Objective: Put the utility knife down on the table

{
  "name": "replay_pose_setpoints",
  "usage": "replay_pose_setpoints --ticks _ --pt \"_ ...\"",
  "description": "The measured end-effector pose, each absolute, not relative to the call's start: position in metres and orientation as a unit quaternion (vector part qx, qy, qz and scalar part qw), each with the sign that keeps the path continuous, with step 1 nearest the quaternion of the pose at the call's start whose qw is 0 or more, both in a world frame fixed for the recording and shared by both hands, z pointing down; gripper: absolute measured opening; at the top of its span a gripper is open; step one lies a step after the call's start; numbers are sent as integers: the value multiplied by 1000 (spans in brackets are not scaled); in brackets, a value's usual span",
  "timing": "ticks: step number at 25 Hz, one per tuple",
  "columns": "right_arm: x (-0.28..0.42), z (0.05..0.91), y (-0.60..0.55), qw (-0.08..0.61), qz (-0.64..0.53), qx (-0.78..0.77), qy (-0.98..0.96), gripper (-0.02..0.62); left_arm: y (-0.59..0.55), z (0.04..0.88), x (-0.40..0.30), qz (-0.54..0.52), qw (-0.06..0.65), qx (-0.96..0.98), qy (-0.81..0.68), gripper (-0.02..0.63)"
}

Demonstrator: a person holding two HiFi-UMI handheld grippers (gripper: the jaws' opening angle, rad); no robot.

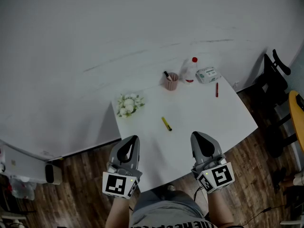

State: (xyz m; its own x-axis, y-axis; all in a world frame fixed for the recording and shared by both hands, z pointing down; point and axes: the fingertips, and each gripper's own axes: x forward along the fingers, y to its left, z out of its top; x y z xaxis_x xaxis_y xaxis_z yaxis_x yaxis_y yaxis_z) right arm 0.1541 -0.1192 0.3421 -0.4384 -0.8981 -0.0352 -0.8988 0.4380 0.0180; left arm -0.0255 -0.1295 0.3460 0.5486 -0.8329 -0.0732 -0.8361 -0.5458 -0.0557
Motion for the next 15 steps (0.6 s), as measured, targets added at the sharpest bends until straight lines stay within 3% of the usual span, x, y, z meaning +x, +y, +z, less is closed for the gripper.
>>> replay_pose_setpoints --ticks 15 --pt "148 339 -126 15 23 -532 847 -2 -137 348 -31 22 37 -877 478 2"
